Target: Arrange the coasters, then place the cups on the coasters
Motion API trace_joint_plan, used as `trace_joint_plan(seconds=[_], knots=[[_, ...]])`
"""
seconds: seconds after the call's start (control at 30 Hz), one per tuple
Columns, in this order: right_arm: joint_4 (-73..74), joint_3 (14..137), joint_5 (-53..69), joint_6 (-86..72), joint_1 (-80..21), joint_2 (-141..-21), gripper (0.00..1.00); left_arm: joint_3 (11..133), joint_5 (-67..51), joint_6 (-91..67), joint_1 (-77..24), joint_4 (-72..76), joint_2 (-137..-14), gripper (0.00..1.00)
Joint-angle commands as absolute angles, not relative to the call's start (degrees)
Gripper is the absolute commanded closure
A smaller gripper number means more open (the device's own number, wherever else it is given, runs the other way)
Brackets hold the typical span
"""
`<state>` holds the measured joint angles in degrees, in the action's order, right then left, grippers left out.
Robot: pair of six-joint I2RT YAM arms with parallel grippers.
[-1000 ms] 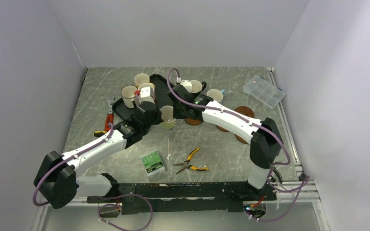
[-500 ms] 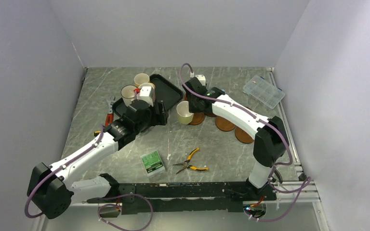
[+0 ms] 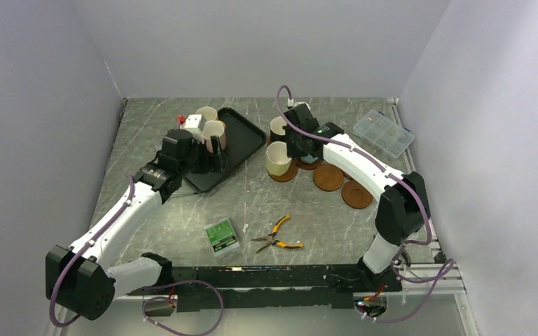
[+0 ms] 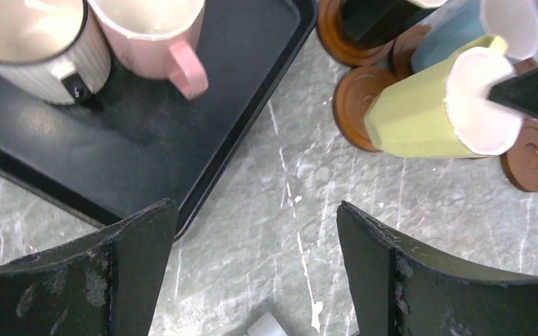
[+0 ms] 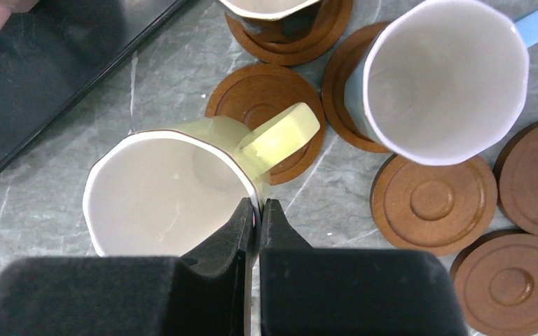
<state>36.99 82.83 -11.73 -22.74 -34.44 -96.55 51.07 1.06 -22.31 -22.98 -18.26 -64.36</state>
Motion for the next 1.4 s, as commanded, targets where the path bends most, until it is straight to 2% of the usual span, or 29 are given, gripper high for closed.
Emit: trace_joint_plan(seconds=[0.0, 0.3, 1.37], knots=[[30.5, 84.2, -8.9, -18.9, -33.2, -94.3, 1.00, 57.4, -4.2, -16.9, -21.8, -20.7, -64.8, 0.11], [29.4, 84.2, -8.2, -16.6, -31.6, -96.4, 1.00, 59.4, -2.9, -10.8, -20.6, -23.4, -64.6, 0.11], [27.4, 84.7, -10.2, -16.4, -30.2, -102.2, 1.00, 57.0, -3.7, -10.4, -18.7, -21.6, -64.9, 0.11]])
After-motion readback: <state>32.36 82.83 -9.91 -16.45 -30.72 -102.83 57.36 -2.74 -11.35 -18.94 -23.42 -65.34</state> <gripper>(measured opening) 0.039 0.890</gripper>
